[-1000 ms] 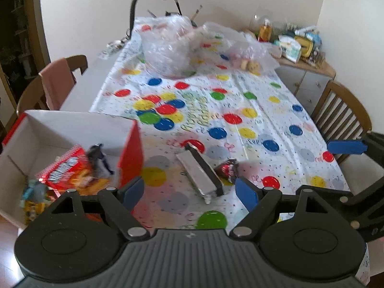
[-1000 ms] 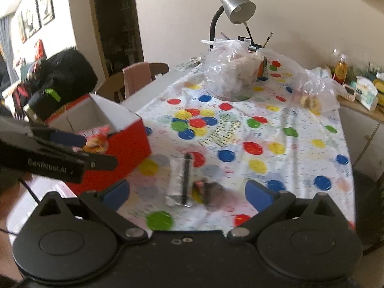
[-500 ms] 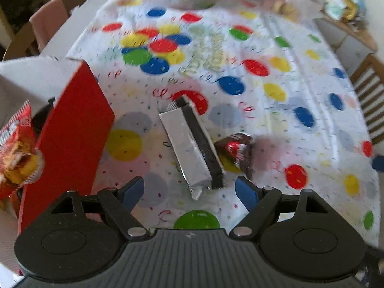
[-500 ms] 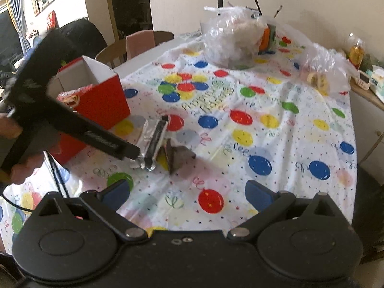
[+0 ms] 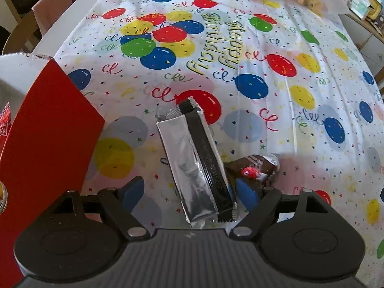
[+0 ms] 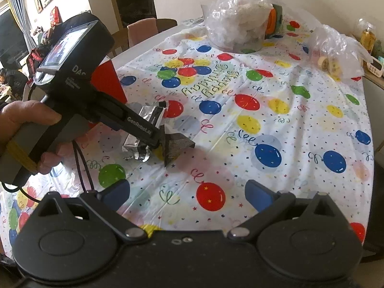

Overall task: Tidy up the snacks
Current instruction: 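Grasp the silver foil packet with left tool while right tool grasps brown chocolate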

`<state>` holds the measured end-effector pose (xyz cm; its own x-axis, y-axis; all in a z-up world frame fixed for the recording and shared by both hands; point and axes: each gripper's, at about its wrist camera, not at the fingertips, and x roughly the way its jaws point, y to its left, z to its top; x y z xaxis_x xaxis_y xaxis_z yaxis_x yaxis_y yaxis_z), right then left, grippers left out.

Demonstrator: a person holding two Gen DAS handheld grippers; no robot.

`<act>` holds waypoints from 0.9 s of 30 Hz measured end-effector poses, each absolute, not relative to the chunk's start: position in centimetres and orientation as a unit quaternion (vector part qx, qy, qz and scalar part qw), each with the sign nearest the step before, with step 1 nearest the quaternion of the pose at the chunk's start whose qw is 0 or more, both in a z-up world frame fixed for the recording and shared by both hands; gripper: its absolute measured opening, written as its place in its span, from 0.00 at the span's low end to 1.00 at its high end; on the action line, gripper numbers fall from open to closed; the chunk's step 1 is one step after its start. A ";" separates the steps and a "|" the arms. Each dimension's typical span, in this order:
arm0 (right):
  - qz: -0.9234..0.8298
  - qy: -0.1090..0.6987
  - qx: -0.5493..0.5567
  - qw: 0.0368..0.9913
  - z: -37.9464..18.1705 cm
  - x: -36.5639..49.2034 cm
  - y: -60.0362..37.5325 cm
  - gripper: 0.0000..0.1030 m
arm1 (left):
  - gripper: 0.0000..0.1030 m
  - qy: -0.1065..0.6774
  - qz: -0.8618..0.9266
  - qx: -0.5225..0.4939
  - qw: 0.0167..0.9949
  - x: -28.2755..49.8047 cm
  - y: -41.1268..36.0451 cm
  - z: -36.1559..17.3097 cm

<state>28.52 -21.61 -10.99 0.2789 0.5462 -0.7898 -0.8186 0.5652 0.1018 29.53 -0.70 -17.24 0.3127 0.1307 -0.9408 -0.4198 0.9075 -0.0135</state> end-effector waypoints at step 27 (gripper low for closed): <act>0.497 0.417 -0.232 0.725 -15.1 32.6 -11.7 0.73 | 0.40 0.537 0.171 -0.150 0.813 26.4 1.9 -16.2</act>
